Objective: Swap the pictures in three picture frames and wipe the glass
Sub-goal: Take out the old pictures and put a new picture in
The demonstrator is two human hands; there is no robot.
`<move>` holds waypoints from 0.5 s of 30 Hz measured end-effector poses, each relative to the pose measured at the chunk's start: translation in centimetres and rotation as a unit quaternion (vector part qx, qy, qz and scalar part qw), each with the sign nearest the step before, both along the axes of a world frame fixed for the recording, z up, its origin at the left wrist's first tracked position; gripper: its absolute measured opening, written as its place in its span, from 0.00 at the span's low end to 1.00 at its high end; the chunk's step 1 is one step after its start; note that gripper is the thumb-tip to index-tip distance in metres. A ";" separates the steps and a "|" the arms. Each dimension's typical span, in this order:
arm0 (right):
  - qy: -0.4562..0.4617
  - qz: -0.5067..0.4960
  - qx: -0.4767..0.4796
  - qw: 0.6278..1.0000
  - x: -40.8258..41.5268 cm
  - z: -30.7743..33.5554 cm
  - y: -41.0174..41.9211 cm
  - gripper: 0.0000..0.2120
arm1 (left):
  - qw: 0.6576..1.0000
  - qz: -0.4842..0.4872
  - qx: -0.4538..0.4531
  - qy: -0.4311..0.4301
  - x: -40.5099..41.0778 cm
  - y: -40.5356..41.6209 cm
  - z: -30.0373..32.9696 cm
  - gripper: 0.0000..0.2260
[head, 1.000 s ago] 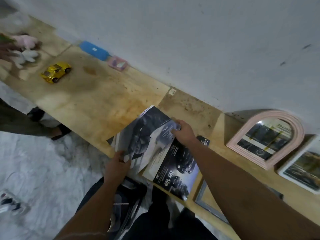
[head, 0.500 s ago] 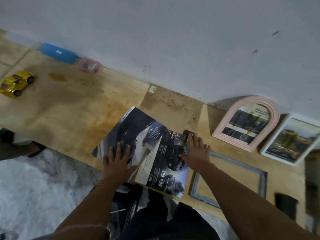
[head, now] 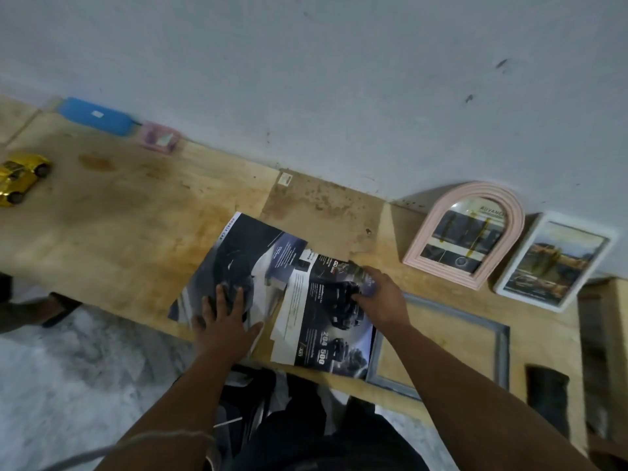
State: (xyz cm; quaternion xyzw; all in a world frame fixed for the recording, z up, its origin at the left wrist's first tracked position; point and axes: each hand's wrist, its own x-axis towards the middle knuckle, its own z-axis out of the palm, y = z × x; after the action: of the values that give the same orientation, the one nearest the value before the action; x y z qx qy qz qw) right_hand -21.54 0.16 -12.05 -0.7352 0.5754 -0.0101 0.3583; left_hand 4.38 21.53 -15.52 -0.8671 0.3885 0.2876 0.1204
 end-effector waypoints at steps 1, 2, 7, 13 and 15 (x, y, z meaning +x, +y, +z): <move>-0.050 -0.033 0.046 0.997 -0.3 0.2 -0.3 0.34 | 1.000 0.003 -0.003 0.000 0.0 -0.1 -0.1 0.41; -0.091 -0.063 0.086 0.990 -0.7 0.4 -0.6 0.33 | 1.000 0.007 -0.005 0.003 0.1 -0.1 -0.1 0.41; -0.246 -0.232 0.274 0.900 -2.6 1.4 -1.3 0.29 | 0.989 0.094 -0.105 0.034 -0.7 -0.7 0.8 0.41; -0.321 -0.275 0.375 0.825 -6.5 3.9 -1.7 0.29 | 0.919 0.192 -0.330 0.101 -4.0 -2.5 3.7 0.32; -0.354 -0.290 0.388 0.800 -8.5 4.4 -1.8 0.27 | 0.884 0.259 -0.342 0.188 -5.9 -3.6 4.8 0.27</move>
State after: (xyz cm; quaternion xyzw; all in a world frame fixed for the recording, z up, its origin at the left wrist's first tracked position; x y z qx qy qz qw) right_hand -30.00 -1.61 -7.64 -0.2785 0.5503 -0.1489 0.7729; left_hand -1.50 17.98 -10.74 -0.8539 0.2399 0.3156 -0.3371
